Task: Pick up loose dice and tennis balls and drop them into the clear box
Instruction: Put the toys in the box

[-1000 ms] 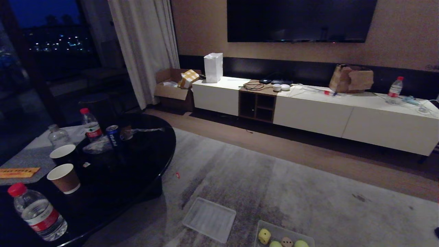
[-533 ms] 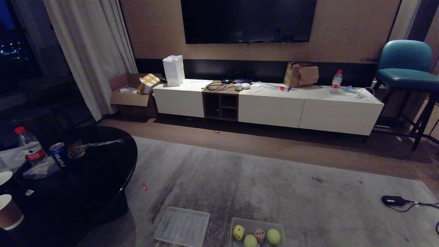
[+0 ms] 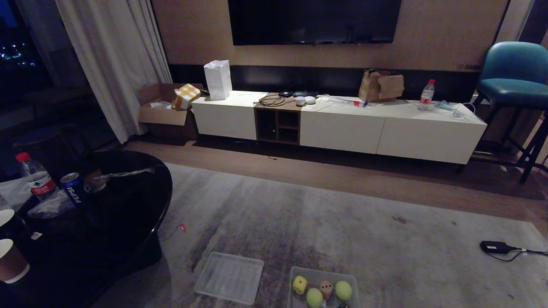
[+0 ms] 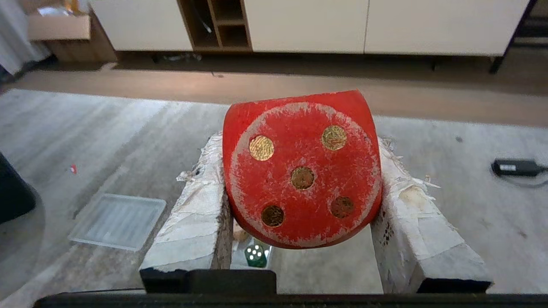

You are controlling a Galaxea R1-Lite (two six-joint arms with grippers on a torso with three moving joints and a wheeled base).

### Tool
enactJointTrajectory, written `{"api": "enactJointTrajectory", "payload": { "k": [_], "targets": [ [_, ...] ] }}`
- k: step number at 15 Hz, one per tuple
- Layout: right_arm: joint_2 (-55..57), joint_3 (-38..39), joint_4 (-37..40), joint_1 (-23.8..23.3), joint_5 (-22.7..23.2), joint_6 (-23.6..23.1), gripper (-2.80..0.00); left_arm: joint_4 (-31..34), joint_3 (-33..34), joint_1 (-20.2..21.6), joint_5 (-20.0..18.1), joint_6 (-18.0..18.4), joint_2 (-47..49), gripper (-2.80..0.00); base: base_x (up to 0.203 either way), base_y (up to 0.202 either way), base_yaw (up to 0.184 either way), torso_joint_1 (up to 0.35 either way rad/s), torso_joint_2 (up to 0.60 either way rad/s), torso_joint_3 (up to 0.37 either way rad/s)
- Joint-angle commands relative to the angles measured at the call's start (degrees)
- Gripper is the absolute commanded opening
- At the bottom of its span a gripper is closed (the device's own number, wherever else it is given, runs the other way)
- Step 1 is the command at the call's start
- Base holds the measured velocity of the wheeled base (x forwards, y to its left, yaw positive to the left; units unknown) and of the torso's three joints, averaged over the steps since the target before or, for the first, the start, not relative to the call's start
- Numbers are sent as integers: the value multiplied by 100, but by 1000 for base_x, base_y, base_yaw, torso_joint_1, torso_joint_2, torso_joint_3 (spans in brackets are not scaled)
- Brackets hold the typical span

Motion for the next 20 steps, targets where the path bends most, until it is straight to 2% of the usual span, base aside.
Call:
{"api": "enactJointTrajectory", "payload": {
  "k": [1, 20],
  "targets": [
    [9, 0, 2, 2, 0, 4, -280, -3, 0, 0, 8, -8, 6, -280, 0, 0, 0, 6, 6, -189],
    [9, 0, 7, 2, 0, 4, -280, -3, 0, 0, 8, -15, 6, -280, 0, 0, 0, 1, 2, -197]
  ]
}}
